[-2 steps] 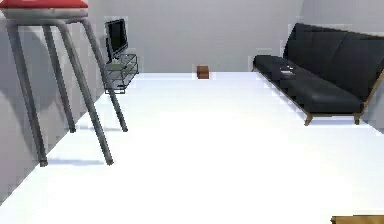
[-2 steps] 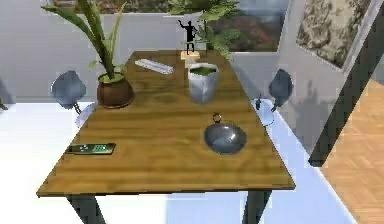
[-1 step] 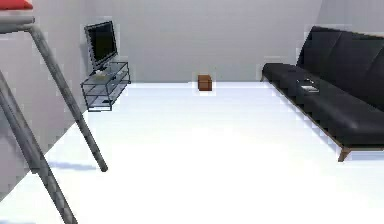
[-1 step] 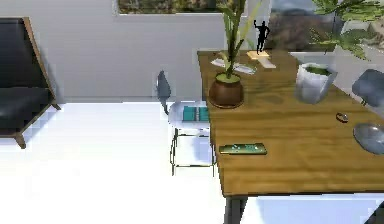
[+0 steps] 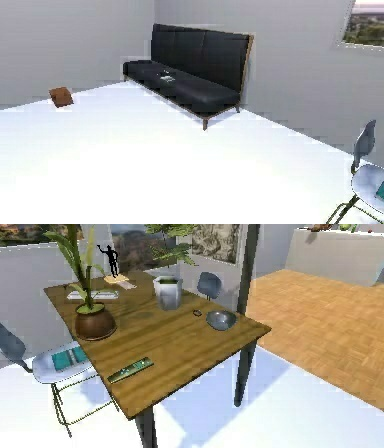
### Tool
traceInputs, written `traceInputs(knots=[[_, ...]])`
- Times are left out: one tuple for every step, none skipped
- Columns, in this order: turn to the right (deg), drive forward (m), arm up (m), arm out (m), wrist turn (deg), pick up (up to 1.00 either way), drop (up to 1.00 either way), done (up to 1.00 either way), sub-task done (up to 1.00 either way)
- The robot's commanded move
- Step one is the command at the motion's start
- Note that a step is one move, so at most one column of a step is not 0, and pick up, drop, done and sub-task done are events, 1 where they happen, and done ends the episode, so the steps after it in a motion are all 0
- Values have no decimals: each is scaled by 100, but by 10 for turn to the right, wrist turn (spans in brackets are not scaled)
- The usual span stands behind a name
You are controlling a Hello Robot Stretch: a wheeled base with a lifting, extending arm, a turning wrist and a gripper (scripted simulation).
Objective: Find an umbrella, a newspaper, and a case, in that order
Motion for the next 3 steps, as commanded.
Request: traceInputs(knots=[[0, 35, 0, 0, 0, 0, 0, 0, 0], [240, 0, 0, 0, 0, 0, 0, 0, 0], [0, 100, 0, 0, 0, 0, 0, 0, 0]])
